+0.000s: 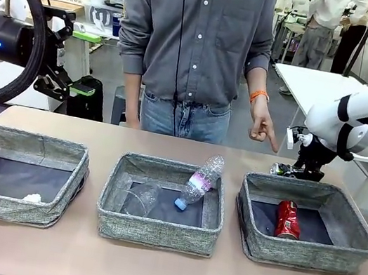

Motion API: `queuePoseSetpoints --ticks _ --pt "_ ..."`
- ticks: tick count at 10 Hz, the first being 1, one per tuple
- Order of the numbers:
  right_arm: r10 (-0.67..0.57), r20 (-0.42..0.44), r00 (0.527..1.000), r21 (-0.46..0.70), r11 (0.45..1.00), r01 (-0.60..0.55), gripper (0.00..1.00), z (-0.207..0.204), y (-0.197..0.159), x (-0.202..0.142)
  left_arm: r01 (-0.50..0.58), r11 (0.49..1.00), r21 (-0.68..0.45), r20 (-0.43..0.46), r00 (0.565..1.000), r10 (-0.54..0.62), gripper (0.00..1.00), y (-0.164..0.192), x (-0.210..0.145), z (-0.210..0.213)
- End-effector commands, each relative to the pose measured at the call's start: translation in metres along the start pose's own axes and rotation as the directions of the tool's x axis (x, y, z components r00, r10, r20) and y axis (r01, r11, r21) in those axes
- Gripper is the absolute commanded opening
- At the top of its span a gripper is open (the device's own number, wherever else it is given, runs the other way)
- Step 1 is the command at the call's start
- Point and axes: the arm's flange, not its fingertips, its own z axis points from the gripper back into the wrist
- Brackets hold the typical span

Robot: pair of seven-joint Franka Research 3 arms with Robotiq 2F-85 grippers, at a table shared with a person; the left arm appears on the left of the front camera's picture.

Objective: Sort the waste into the appropriate baskets.
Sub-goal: Pick up the waste item pointed out by the person.

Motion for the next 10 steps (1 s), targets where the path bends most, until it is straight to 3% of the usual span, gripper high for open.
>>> queuePoseSetpoints --ticks 1,7,8,9,10 --pt "0.029 0.036 0.999 -0.016 0.999 -0.029 1.00 -0.0034 -0.0028 -0.0010 -0.001 1.000 -0.018 0.000 1.000 0.001 1.00 -0.0032 -0.0017 -0.0013" --pt "0.016 0.051 0.999 0.009 1.000 -0.017 1.00 -0.0076 -0.0028 -0.0043 -0.001 1.000 -0.018 0.000 1.000 0.001 1.00 -0.0032 -0.0017 -0.0013" --pt "0.023 0.056 0.998 0.016 1.000 -0.024 0.58 -0.0076 -0.0028 -0.0043 -0.001 1.000 -0.018 0.000 1.000 0.001 1.00 -0.0032 -0.0017 -0.0013" --pt "0.023 0.055 0.998 0.024 0.999 -0.025 0.40 -0.0077 -0.0030 -0.0043 -0.001 1.000 -0.018 0.000 1.000 0.001 1.00 -0.0032 -0.0017 -0.0013" --pt "0.025 0.053 0.998 0.026 0.999 -0.026 0.00 -0.0076 -0.0027 -0.0046 -0.001 1.000 -0.018 0.000 1.000 0.001 1.00 -0.0032 -0.0017 -0.0013"
